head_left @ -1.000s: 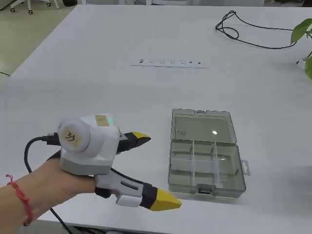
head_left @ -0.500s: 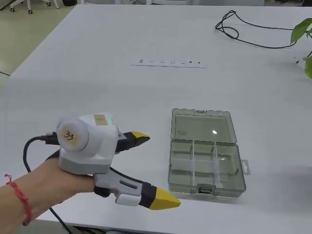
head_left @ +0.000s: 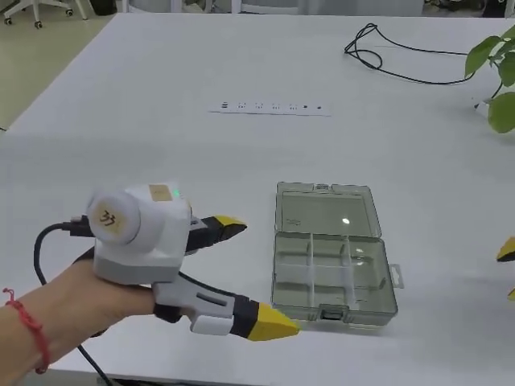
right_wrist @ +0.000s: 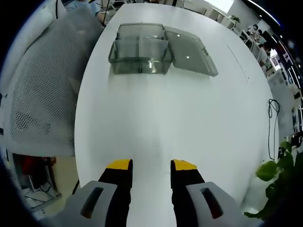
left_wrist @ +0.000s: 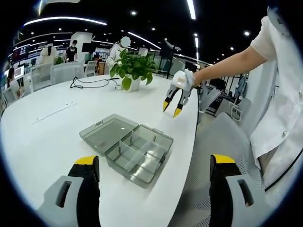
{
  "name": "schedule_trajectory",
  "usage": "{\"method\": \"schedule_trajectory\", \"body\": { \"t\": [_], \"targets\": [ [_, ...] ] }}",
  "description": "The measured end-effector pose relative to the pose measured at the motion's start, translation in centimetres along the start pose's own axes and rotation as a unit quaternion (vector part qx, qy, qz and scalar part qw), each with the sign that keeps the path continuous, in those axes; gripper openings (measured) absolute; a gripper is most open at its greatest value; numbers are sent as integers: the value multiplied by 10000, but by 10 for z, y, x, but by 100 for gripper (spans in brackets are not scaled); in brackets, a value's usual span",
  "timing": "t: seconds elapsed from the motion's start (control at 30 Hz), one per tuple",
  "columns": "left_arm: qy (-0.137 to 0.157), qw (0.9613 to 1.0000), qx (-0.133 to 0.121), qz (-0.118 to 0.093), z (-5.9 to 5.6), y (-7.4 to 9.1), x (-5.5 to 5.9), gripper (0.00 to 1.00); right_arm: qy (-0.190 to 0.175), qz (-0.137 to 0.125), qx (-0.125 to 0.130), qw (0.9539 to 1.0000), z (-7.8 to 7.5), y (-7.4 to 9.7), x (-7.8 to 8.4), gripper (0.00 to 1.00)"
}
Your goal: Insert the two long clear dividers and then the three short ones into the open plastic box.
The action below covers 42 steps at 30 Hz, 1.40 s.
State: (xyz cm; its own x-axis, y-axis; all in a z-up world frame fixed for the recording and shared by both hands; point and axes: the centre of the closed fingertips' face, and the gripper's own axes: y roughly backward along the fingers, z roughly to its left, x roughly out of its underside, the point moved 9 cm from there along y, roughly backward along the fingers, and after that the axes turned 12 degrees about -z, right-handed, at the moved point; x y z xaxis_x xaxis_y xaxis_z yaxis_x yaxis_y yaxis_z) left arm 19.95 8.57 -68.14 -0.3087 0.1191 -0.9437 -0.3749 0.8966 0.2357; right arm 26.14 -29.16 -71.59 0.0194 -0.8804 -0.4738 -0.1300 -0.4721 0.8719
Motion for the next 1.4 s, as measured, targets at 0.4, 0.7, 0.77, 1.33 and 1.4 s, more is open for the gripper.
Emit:
{"method": "schedule_trajectory", "body": {
  "t": [0.4, 0.7, 0.77, 1.33, 1.4],
  "targets": [
    [1003, 9937, -39, -494, -1, -20, -24, 88, 338, -618, 476, 9964, 11, 21, -85, 33],
    [1940, 9783, 5, -732, -7, -38, -35, 71, 397, -919, 664, 9928, 13, 18, -119, 33],
    [2174, 9729, 76, -788, -11, -41, -35, 68, 388, -972, 694, 9921, 18, 19, -130, 33],
    [3331, 9405, 189, -639, -30, -68, -31, 36, 479, -1247, 672, 9888, 51, 23, -185, 33],
    [3448, 9365, 195, -613, -31, -69, -30, 33, 498, -1263, 662, 9885, 54, 23, -189, 33]
  ]
}}
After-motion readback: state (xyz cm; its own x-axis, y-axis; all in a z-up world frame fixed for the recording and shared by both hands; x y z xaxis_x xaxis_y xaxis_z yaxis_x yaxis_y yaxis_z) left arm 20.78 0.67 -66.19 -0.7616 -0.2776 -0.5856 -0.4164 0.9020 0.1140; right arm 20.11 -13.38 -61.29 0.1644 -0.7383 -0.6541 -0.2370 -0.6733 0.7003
